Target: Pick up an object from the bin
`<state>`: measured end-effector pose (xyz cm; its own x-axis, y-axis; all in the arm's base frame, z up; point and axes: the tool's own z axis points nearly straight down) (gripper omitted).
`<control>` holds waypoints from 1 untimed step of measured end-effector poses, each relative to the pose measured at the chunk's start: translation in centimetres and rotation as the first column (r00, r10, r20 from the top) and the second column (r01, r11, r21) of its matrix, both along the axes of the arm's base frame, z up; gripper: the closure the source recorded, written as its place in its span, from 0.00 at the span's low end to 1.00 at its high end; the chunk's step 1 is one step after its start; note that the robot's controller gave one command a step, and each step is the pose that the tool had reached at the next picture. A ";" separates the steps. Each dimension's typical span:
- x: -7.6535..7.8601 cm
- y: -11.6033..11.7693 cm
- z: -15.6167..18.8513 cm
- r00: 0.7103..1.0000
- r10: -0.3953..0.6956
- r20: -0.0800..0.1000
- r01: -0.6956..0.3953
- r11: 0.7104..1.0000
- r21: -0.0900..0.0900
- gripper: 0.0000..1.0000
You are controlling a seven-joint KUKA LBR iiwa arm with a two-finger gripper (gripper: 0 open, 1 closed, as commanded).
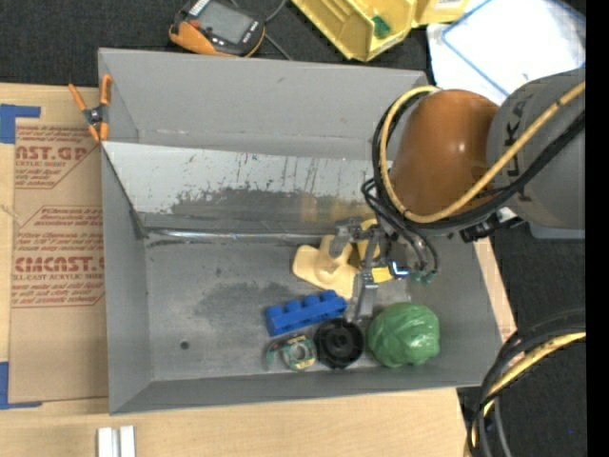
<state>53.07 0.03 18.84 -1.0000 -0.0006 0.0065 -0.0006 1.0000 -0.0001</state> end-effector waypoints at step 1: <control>0.2 0.0 0.5 1.000 0.000 0.008 0.000 1.000 0.000 0.00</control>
Offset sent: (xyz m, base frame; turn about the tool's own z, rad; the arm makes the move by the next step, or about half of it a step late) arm -0.0254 0.0258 -0.1184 -0.2337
